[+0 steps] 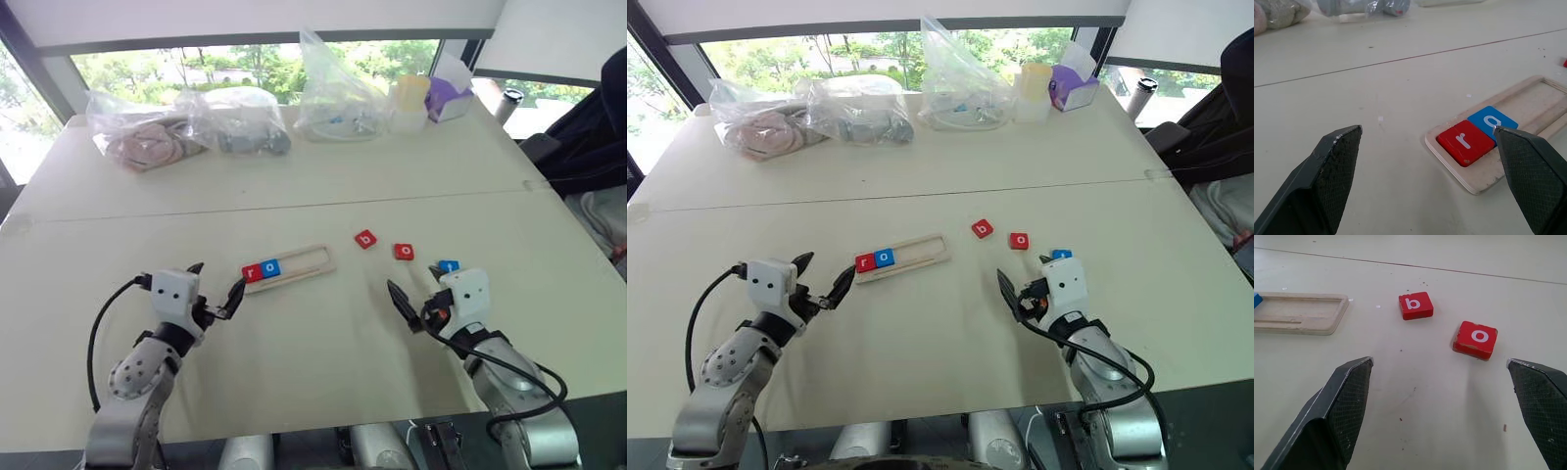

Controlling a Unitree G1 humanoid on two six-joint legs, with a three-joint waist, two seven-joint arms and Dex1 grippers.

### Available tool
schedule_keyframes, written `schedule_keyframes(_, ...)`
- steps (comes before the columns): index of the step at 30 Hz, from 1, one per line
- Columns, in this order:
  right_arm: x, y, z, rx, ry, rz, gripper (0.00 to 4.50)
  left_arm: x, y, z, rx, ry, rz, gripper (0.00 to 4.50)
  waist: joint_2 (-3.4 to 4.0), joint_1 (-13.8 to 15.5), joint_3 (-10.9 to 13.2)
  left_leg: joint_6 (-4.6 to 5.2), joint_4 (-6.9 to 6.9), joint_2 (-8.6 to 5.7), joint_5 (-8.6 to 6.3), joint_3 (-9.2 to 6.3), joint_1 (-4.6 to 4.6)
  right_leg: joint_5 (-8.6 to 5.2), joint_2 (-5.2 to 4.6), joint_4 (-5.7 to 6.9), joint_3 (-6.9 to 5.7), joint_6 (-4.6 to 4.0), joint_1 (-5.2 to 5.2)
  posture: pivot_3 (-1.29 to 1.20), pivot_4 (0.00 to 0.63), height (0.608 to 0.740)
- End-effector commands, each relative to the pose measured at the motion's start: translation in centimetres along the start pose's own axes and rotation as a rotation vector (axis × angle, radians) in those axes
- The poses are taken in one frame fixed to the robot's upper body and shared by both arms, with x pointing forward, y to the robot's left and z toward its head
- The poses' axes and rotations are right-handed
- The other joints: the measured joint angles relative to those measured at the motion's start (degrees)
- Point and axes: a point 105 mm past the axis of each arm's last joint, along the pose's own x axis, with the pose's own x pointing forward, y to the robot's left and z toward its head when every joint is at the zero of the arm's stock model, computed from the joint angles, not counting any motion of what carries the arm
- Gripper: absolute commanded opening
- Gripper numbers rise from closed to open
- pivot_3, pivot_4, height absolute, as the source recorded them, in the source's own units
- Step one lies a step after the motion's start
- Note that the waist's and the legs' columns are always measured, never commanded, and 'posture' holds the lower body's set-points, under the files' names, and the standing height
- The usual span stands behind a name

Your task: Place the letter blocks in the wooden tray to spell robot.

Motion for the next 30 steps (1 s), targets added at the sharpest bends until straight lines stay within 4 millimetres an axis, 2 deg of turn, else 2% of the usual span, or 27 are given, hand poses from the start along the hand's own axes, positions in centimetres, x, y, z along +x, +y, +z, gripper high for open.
schedule_keyframes(1,-0.2,0.5,1.6,-0.015,-0.062,0.0,4.44,0.1,-0.1,0.8,-0.002,-0.031,0.0,4.5,0.0,0.0,0.0,0.0,0.0,0.0,0.0,0.0,0.0,0.0,0.0,0.0,0.0,0.0,0.0,0.0,0.15,0.74)
schedule_keyframes(19,0.0,0.9,1.5,-0.02,-0.053,0.032,4.44,-0.1,-1.9,0.7,-0.03,-0.024,-0.062,4.5,0.0,0.0,0.0,0.0,0.02,0.0,0.0,0.0,0.04,0.01,0.0,0.02,0.0,0.0,0.04,0.0,0.15,0.74)
schedule_keyframes(30,0.4,0.7,1.6,-0.028,-0.061,0.051,4.44,0.5,-1.8,0.9,-0.027,-0.027,-0.095,4.5,0.0,0.0,0.0,0.0,0.04,-0.01,0.0,0.01,0.11,0.01,0.01,0.04,-0.01,0.0,0.11,0.0,0.15,0.74)
